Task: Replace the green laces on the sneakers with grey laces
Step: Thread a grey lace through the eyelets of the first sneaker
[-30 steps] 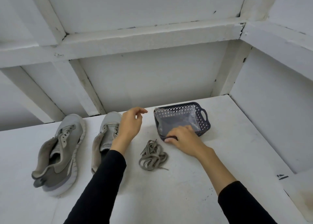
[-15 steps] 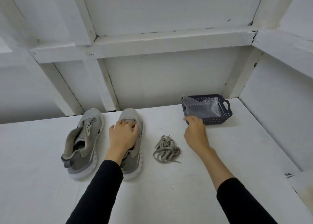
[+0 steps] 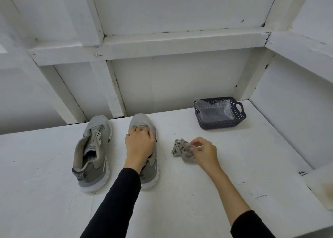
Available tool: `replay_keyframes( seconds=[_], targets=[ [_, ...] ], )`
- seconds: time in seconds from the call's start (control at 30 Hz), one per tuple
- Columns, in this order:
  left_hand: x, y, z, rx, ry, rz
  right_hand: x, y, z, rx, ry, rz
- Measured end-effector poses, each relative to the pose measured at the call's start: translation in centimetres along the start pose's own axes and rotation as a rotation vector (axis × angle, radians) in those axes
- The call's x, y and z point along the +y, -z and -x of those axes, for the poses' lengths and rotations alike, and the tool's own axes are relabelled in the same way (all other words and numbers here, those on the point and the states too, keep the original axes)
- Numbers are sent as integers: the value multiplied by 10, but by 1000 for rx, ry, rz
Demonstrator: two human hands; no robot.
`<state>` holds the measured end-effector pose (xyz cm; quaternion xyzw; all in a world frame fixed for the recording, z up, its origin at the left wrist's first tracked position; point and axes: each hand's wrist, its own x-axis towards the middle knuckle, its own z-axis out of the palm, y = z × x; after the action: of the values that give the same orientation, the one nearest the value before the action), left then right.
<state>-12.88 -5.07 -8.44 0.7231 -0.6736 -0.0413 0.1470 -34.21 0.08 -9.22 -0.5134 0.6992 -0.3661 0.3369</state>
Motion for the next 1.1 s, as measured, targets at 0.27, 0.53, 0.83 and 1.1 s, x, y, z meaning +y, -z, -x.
replay_keyframes(
  seconds=[0.27, 0.53, 0.83, 1.1],
  targets=[
    [-1, 0, 5, 188, -194, 121, -51, 33, -8, 98, -10, -727],
    [28, 34, 18, -191, -203, 1085, -64, 7, -8, 51, -17, -652],
    [22, 38, -1, -103, -68, 1126, -65, -9, -20, -15, 26, -610],
    [6, 23, 0, 29, 21, 925, 22, -62, -18, -274, 408, 593]
  ],
)
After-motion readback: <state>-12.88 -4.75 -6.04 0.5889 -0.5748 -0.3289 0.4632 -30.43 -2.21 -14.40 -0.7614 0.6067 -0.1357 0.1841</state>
